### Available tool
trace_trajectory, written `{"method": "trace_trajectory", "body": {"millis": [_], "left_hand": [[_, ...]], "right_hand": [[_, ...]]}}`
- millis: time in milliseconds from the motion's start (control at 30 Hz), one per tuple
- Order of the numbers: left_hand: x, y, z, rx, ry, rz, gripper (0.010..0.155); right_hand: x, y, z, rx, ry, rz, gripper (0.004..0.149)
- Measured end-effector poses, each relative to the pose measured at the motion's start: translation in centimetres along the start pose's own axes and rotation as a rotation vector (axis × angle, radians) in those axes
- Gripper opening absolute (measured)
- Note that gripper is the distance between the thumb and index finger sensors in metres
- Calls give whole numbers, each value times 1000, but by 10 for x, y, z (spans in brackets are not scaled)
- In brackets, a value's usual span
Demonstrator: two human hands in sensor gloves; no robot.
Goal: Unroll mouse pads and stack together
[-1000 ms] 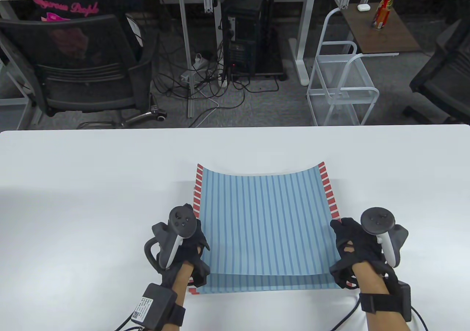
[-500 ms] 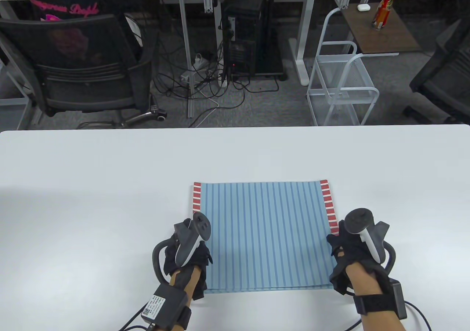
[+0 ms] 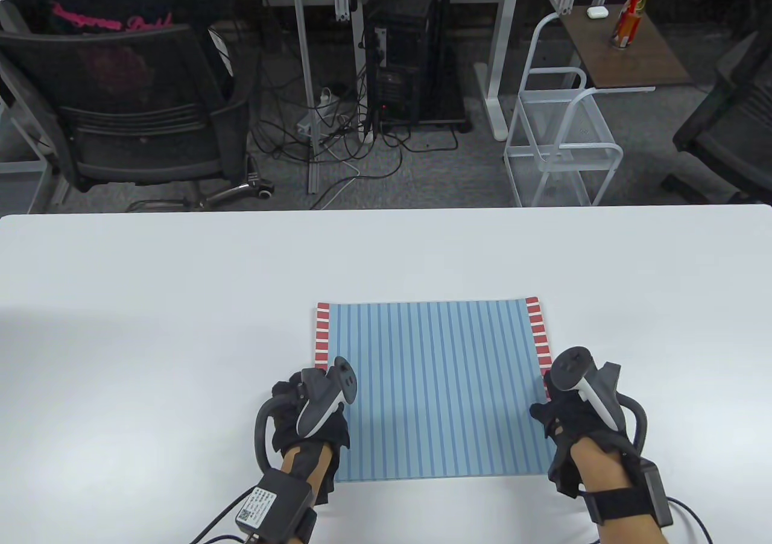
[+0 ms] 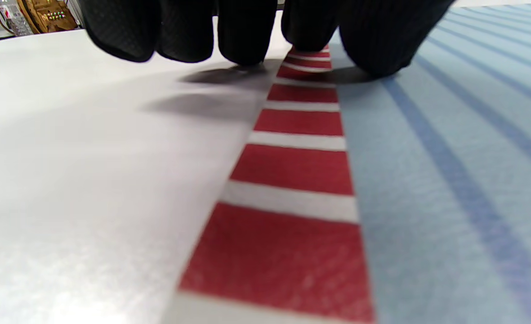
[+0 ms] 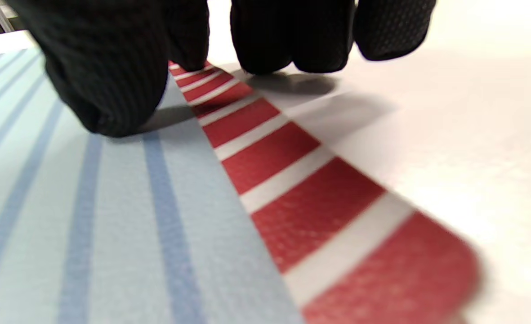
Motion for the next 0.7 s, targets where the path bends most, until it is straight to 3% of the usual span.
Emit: {"method": "trace_trajectory", "body": {"millis": [167, 367, 700], "left_hand": [[3, -4, -11, -39, -59, 34, 73], [3, -21, -41, -144, -169, 141, 74], [-3, -57, -55, -288, -274, 380, 76]], "right_hand": [[-5, -17, 14, 68, 25, 59, 69], [-13, -42, 31, 155, 83, 192, 72], [-31, -57, 23, 222, 122, 403, 76]]}}
Point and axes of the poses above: the tracker on the back of each hand, its own x axis roughly to the little-finger side, its own y axis roughly from the wrist to the fingertips, z = x × y, the point moved 5 cm from there along y, roughly from the wrist to the fingertips, and after that the axes turned 2 degrees about -y, right-handed, at the moved point
